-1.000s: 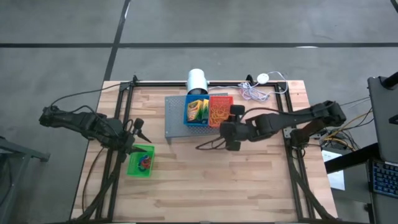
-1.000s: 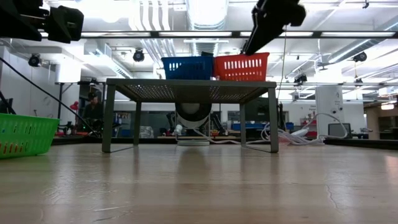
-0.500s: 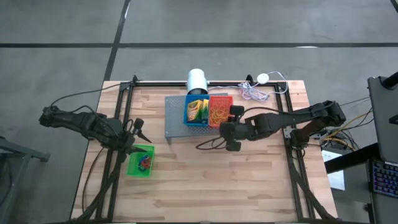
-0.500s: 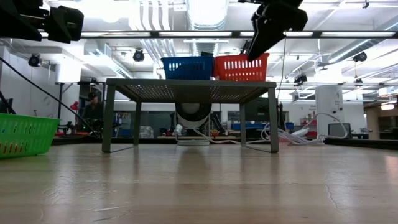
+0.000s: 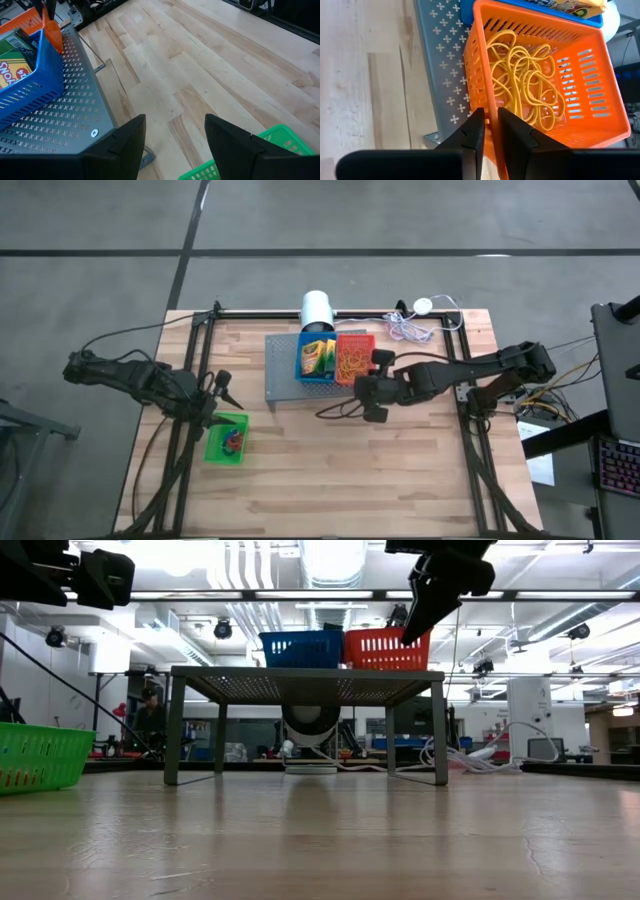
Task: Pick & Place Office Desk Supplies
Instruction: Adjust the orange bin on the shelf
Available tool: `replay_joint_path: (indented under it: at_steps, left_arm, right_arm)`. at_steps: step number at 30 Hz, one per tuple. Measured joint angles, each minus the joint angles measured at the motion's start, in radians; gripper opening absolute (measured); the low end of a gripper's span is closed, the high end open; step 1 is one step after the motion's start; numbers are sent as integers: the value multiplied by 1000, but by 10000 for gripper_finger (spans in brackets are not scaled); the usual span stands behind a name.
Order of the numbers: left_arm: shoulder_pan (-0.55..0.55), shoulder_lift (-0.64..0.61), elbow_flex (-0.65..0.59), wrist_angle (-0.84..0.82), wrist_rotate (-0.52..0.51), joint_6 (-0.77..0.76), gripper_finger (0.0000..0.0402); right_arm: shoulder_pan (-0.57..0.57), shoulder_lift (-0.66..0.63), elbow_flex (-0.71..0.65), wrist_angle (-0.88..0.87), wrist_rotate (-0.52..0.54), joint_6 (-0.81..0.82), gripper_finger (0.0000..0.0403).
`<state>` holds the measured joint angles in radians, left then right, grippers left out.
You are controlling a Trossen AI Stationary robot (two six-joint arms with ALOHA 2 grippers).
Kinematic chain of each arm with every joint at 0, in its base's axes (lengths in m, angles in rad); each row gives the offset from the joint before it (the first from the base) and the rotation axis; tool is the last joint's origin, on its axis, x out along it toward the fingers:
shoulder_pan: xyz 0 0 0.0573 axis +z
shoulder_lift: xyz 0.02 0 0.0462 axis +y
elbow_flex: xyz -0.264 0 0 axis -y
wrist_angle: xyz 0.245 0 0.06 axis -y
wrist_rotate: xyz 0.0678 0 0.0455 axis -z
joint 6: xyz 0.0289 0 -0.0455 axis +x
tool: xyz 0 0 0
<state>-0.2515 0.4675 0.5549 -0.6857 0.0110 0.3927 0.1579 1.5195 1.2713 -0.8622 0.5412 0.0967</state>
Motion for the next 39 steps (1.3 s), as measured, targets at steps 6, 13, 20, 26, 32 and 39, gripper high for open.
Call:
replay_joint_path:
  at_steps: [6, 13, 20, 26, 32, 39]
  left_arm:
    - [0, 0, 0, 0, 0, 0, 209]
    - [0, 0, 0, 0, 0, 0, 209]
    - [0, 0, 0, 0, 0, 0, 209]
    - [0, 0, 0, 0, 0, 0, 209]
    - [0, 0, 0, 0, 0, 0, 209]
    - [0, 0, 0, 0, 0, 0, 209]
  right_arm:
    - [1, -2, 0, -6, 0, 22, 33]
    - [1, -15, 0, -35, 0, 60, 19]
    - [1, -20, 0, -21, -18, -25, 18]
    - [1, -20, 0, -13, -51, -60, 18]
    - [1, -37, 0, 18, -125, -103, 18]
    - [-5, -40, 0, 25, -130, -99, 41]
